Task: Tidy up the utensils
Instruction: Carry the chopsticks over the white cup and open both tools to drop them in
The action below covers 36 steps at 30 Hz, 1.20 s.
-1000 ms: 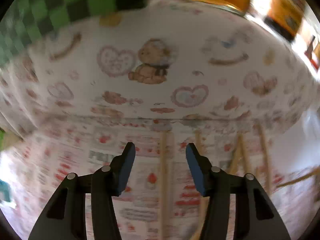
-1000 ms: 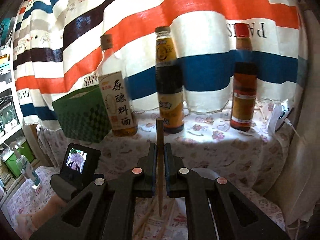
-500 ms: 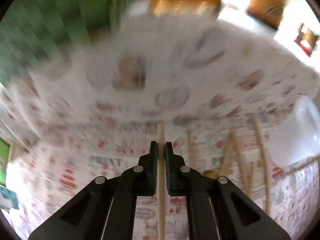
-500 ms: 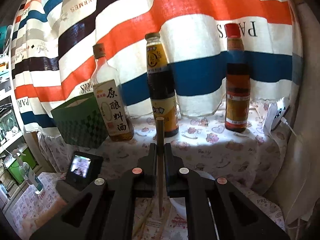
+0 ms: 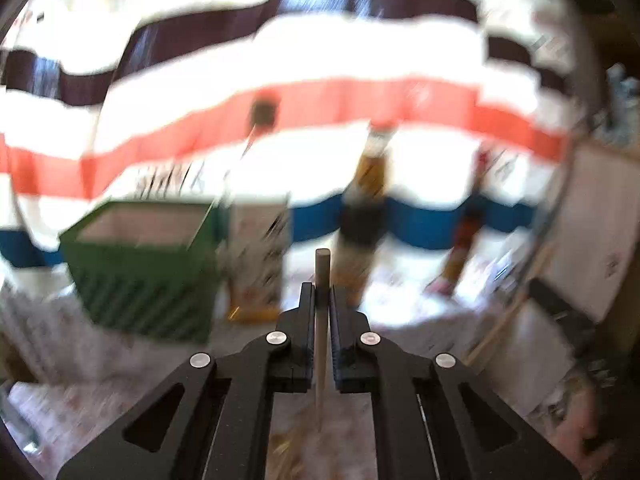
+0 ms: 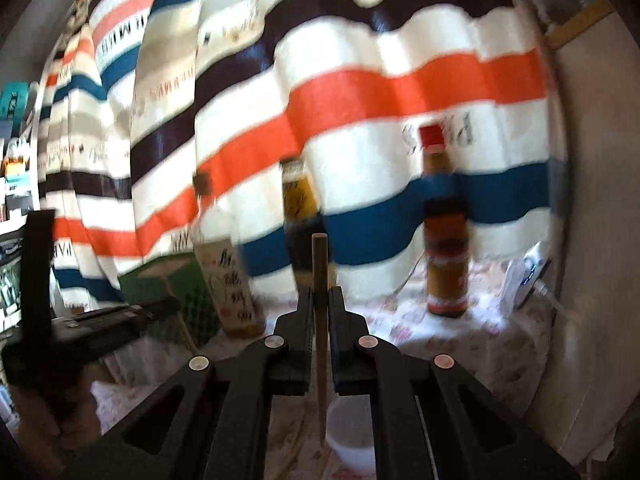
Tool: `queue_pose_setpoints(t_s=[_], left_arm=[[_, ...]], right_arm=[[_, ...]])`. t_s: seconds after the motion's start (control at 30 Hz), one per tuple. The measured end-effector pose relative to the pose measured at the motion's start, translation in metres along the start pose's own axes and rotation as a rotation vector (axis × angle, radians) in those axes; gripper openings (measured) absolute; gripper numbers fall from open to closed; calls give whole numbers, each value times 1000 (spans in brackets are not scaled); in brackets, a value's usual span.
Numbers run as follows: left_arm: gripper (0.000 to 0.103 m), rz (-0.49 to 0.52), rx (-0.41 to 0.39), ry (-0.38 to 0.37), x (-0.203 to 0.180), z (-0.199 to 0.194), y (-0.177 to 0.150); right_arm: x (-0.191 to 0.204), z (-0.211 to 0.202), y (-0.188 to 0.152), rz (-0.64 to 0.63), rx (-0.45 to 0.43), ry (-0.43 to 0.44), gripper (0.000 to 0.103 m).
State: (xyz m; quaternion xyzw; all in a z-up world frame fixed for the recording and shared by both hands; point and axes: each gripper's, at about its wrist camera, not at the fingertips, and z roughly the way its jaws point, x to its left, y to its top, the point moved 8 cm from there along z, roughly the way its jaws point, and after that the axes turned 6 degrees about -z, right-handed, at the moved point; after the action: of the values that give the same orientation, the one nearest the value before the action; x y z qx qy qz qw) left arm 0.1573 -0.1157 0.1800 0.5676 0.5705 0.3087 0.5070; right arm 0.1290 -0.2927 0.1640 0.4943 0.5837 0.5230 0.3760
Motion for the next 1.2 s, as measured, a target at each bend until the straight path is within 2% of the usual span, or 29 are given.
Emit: queue_pose_setpoints(t_s=[0.07,0.13,0.3,0.43,0.5,0.6,0.7,0.77,0.87,0.97,1.03,1.07,1.1,1.2], left_arm=[[6,34,-67,-48,-15,-11,8],[6,37,-95,-66,-27,-12,17],[6,-27,-74,-152,-48,2,15],[6,-57,-87,-171,-53,20,6],[6,-63,-86,-164,-52,30,-4],[6,-54,-38,-158,-50,46,-23],[6,-25,1,-138,-50,59,-43],[6,-34,27,-172,-52,65,-57],[6,-32,70,-169,-53,73,-78],[6,-8,79,-159,-55,75,-87],[17,30,62,-142,-57,72,-88],[37,49,56,-134,-58,70,-87],[49,57,44,-124,-58,67,-86],[56,61,23,-99,-52,55,-78]], right_arm=[[-8,-11,7,10,-67,-11,8],[-15,-11,8,8,-86,-43,8],[-35,-7,6,42,-104,-122,8],[-44,3,0,39,-68,-150,8],[-47,10,-4,55,-42,-131,8],[-48,15,-9,74,-33,-115,8],[-48,29,-18,74,36,-93,8],[-48,44,-29,72,110,-85,8],[-49,59,-45,115,168,-43,8],[-54,70,-58,154,215,-28,8],[-57,73,-62,171,227,-24,8],[-58,74,-62,178,231,-19,8],[-59,75,-63,185,236,-13,8],[-58,71,-59,186,232,-22,9]])
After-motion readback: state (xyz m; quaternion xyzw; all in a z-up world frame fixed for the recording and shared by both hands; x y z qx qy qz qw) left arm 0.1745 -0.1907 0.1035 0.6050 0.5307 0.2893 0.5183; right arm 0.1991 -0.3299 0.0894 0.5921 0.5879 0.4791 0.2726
